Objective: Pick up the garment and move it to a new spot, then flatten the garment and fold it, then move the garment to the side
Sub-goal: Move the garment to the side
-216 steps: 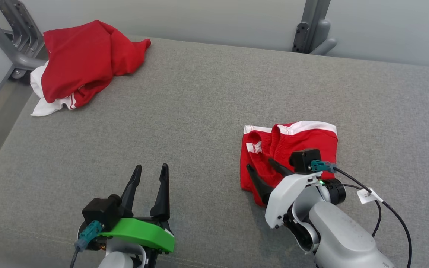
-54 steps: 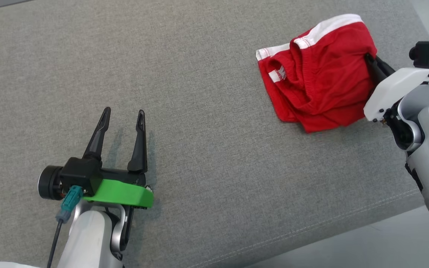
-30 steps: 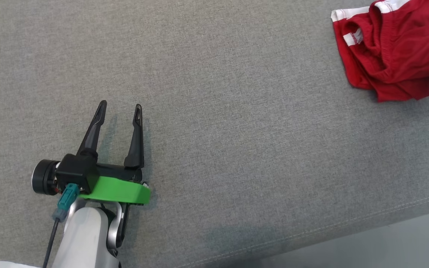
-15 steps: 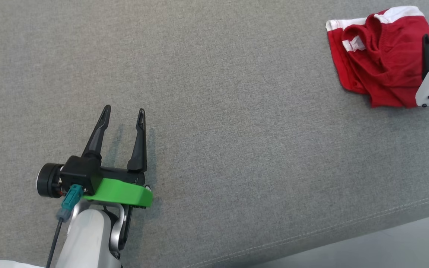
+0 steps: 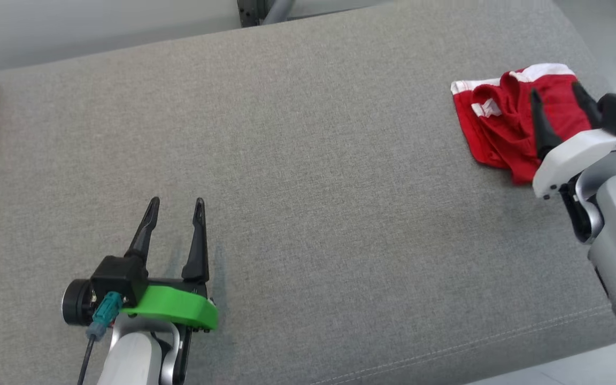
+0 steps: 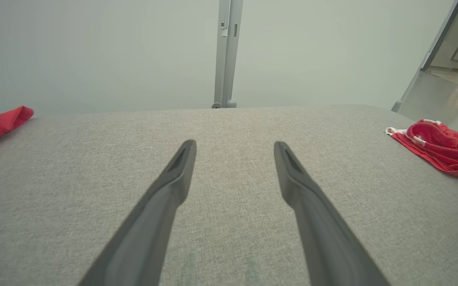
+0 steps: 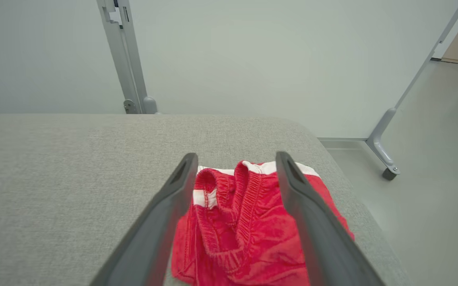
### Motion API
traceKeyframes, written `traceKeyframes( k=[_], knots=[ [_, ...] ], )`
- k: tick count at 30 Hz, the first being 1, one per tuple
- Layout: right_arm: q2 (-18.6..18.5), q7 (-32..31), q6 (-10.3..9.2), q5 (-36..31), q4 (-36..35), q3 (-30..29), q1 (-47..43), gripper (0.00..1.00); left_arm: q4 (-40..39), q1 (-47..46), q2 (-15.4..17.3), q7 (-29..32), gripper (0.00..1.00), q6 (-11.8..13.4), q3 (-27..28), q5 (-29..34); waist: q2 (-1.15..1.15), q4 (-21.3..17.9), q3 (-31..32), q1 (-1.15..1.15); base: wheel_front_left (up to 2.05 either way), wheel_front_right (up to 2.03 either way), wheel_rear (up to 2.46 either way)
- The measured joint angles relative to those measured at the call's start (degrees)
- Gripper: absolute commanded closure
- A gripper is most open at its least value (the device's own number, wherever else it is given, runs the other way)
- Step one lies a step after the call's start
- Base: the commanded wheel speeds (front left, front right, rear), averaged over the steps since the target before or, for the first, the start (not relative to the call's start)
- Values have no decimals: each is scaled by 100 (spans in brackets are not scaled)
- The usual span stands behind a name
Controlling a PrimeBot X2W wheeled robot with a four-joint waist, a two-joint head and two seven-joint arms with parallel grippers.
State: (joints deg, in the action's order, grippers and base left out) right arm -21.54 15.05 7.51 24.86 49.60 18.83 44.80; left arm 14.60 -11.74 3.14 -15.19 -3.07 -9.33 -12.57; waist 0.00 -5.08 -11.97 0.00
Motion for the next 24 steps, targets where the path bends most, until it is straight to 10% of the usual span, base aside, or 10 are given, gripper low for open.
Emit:
traceKeyframes(
  k=[24],
  knots=[
    [1557, 1, 0, -1230, -3016, -1569, -3216, 0, 3, 1120, -14, 0, 0, 304, 676, 18, 0, 577, 1223, 0, 0, 0, 0]
  ],
)
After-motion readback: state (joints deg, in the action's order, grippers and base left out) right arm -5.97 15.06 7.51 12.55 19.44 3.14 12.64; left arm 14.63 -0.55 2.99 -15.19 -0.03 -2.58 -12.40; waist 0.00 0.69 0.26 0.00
